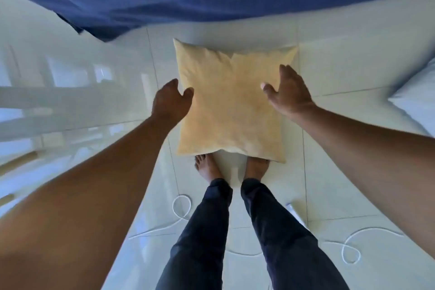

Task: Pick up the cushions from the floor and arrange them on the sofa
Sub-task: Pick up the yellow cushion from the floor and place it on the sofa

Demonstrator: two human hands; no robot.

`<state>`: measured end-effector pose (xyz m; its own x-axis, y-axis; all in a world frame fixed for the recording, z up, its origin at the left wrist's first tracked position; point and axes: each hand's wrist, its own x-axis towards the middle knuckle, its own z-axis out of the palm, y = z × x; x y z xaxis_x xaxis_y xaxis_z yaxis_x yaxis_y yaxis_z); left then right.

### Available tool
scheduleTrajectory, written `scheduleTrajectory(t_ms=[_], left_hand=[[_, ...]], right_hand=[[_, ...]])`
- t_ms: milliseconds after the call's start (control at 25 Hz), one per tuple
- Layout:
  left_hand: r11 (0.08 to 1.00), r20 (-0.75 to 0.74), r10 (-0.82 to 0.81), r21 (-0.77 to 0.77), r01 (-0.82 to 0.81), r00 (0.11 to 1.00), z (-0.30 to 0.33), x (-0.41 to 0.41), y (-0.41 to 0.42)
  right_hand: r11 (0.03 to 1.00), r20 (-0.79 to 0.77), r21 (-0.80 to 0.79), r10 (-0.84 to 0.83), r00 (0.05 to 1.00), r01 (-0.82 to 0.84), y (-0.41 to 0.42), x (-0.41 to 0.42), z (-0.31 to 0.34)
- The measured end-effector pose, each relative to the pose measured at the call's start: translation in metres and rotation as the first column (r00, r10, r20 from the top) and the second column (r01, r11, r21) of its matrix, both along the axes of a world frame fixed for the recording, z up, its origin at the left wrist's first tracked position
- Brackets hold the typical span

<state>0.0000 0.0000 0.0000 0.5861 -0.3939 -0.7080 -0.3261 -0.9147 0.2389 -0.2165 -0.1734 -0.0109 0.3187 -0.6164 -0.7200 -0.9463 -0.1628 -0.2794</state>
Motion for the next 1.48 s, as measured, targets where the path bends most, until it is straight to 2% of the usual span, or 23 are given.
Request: scheduleTrajectory(t_ms=[120,200,280,360,400,480,680,920,1040,1160,1280,1480], left_hand=[[0.992,-0.04,0.108,0.073,-0.105,0.993,-0.094,0.01,0.005],[0.952,-0.096,0.299,0.091,-0.291,0.949,-0.133,0.013,0.01],[0.851,-0.212,0.523,0.08,-0.518,0.826,-0.164,0.013,0.013],[0.767,-0.4,0.615,0.107,-0.632,0.679,-0.172,0.009,0.011],[0.758,-0.469,0.613,0.124,-0.64,0.636,-0.171,0.006,0.011],[0.751,-0.522,0.599,0.103,-0.652,0.608,-0.157,-0.002,0.013],[0.711,-0.546,0.606,0.045,-0.702,0.579,-0.044,-0.025,0.024],[0.656,-0.572,0.596,-0.059,-0.753,0.564,0.134,-0.032,0.035],[0.641,-0.562,0.577,-0.138,-0.755,0.593,0.237,-0.023,0.034],[0.631,-0.525,0.553,-0.243,-0.736,0.647,0.315,-0.014,0.032],[0.575,-0.521,0.525,-0.366,-0.732,0.673,0.394,-0.011,0.025],[0.493,-0.522,0.482,-0.503,-0.71,0.704,0.477,0.001,0.01]], right_hand=[[0.986,-0.047,-0.015,-0.169,0.984,0.169,-0.002,-0.003,-0.089],[0.918,-0.104,0.024,-0.391,0.914,0.395,0.002,-0.01,-0.126],[0.73,-0.08,0.116,-0.669,0.739,0.673,0.003,-0.017,-0.15],[0.532,-0.065,0.284,-0.819,0.57,0.797,0.003,-0.024,-0.163],[0.477,-0.057,0.353,-0.848,0.527,0.805,0.003,-0.028,-0.167],[0.448,-0.027,0.391,-0.868,0.496,0.804,0.004,-0.028,-0.154],[0.504,0.08,0.393,-0.852,0.518,0.769,0.005,-0.032,-0.046],[0.55,0.24,0.445,-0.833,0.498,0.707,0.002,-0.029,0.133],[0.541,0.3,0.512,-0.841,0.451,0.667,-0.006,-0.018,0.241],[0.554,0.357,0.559,-0.833,0.424,0.618,-0.013,-0.014,0.32],[0.588,0.442,0.589,-0.808,0.388,0.554,-0.024,-0.007,0.4],[0.671,0.568,0.628,-0.741,0.357,0.394,-0.052,0.013,0.49]])
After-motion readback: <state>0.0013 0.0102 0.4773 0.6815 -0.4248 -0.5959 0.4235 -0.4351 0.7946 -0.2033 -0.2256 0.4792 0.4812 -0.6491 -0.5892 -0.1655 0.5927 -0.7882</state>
